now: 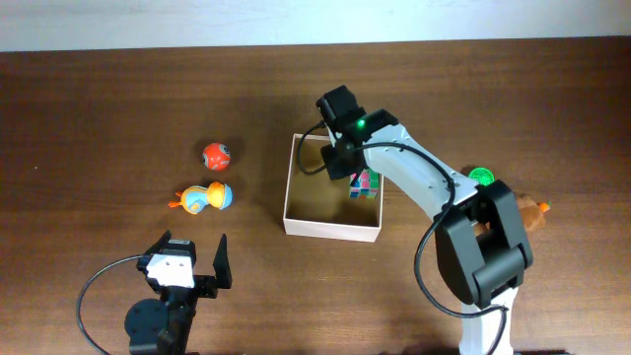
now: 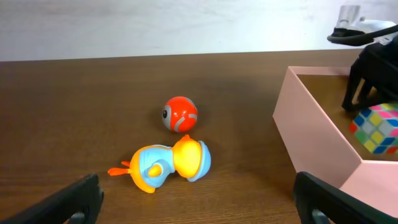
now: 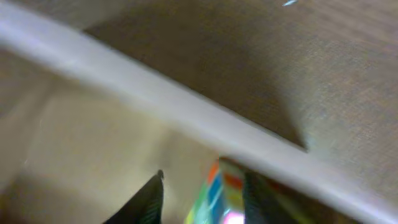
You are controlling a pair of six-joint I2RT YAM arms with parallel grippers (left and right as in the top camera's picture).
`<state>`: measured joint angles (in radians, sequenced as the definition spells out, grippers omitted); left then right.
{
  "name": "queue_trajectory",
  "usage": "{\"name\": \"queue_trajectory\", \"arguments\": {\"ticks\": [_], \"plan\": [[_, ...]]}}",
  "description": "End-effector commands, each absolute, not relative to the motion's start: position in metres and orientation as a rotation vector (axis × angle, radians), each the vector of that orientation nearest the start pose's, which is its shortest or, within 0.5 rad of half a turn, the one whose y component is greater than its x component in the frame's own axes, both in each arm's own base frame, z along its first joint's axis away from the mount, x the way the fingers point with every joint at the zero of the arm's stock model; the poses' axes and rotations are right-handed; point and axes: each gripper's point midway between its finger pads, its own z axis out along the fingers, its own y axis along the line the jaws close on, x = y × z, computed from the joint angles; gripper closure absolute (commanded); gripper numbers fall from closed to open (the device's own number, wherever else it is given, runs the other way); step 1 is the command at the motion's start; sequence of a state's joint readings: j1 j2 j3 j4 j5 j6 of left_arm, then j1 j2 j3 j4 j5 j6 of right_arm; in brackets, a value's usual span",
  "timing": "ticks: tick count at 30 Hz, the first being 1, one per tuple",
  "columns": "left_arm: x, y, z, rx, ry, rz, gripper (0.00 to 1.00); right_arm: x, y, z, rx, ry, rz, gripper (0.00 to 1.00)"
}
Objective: Pack container
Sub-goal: 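Lower the cube into the box and open the right gripper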
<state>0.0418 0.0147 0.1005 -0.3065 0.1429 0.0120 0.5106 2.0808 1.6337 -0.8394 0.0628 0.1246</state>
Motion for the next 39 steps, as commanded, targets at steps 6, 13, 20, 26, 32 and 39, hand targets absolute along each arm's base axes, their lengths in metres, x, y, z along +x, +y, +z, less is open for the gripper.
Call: {"name": "queue_trajectory", "arguments": {"ticks": [6, 13, 20, 26, 32, 39], "plan": [[0.234, -0.015, 0.145, 0.095, 1.782, -0.08, 0.01, 0.407, 0.262, 0.107, -0.681, 2.706, 0.117, 0.58], [0.234, -0.015, 0.145, 0.095, 1.782, -0.08, 0.01, 0.377, 0.248, 0.094, -0.65, 2.862, 0.103, 0.84], [0.234, -0.015, 0.145, 0.095, 1.782, -0.08, 0.01, 0.349, 0.243, 0.089, -0.615, 2.994, 0.146, 0.89], [0.234, -0.015, 0.145, 0.095, 1.782, -0.08, 0.01, 0.337, 0.232, 0.076, -0.558, 3.061, 0.094, 0.89], [0.234, -0.015, 0.145, 0.094, 1.782, -0.079, 0.01, 0.328, 0.219, 0.06, -0.522, 3.107, 0.021, 0.89], [0.234, -0.015, 0.145, 0.095, 1.782, -0.08, 0.01, 0.339, 0.207, 0.056, -0.504, 3.058, -0.103, 0.89]]}}
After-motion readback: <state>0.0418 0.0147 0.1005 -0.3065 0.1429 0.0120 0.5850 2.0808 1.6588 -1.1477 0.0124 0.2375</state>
